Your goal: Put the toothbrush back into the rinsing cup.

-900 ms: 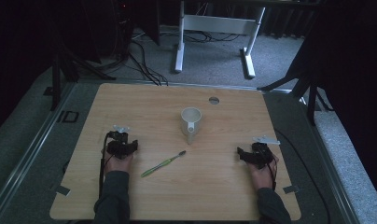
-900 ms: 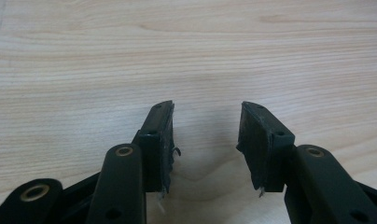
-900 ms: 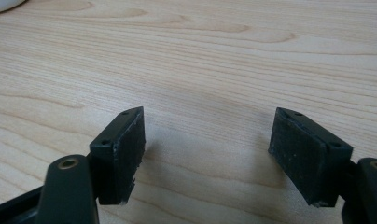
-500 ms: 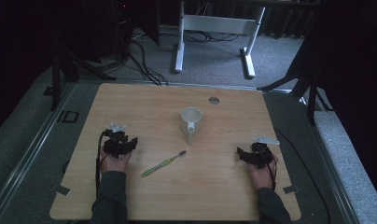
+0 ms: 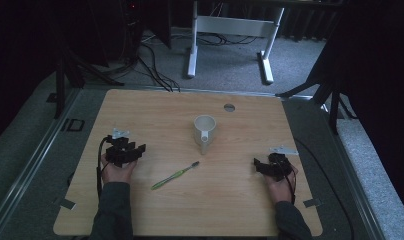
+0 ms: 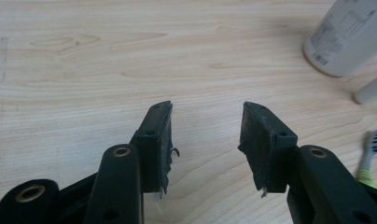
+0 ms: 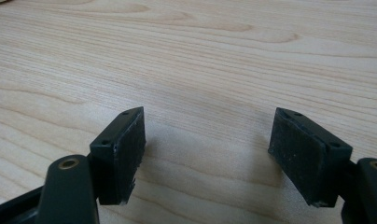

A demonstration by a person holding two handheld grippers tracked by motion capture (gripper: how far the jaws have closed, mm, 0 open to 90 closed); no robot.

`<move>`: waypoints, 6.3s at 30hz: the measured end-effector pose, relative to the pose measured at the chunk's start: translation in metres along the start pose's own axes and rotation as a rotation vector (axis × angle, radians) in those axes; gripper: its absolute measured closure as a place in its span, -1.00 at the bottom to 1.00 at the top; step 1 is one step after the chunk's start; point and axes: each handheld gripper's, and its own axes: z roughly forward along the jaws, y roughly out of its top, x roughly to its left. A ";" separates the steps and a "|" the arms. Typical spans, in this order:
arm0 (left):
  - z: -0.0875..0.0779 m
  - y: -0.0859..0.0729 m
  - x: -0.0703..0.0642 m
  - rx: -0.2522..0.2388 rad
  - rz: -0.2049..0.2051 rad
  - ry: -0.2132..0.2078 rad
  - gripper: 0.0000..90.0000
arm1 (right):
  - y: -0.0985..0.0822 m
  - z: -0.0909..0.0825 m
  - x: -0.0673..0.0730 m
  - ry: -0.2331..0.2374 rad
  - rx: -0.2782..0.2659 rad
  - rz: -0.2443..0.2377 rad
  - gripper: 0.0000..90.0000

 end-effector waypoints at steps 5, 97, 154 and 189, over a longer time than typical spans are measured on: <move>-0.009 0.005 0.000 -0.028 -0.002 -0.010 0.22 | 0.000 0.000 0.000 0.001 0.000 -0.001 -0.41; -0.056 0.055 -0.079 0.086 0.355 -0.113 0.13 | 0.000 0.000 -0.001 0.014 -0.003 0.006 -0.42; -0.024 0.057 -0.103 0.266 0.460 -0.120 0.19 | 0.000 0.000 -0.001 0.015 -0.003 0.006 -0.42; 0.002 0.051 -0.118 0.394 0.526 -0.141 0.29 | 0.000 0.000 -0.001 0.016 -0.004 0.005 -0.42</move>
